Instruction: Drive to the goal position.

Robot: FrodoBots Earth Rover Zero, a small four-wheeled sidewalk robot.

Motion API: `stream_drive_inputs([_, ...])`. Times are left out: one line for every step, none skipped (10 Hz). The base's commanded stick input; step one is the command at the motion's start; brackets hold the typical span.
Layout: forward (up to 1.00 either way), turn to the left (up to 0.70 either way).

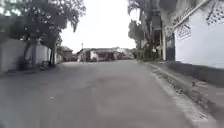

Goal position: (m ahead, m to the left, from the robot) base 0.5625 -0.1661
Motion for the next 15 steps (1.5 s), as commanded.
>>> stream_drive_inputs([1.00, -0.32])
stream_drive_inputs([1.00, -0.17])
stream_drive_inputs([1.00, -0.02])
stream_drive_inputs([1.00, 0.04])
stream_drive_inputs([1.00, 0.04])
stream_drive_inputs([1.00, -0.02])
stream_drive_inputs([1.00, -0.08])
stream_drive_inputs([1.00, -0.14])
stream_drive_inputs([1.00, -0.21])
stream_drive_inputs([1.00, -0.27])
stream_drive_inputs([1.00, -0.34])
stream_drive_inputs([1.00, -0.12])
stream_drive_inputs([1.00, 0.02])
stream_drive_inputs([1.00, 0.00])
stream_drive_inputs([1.00, -0.03])
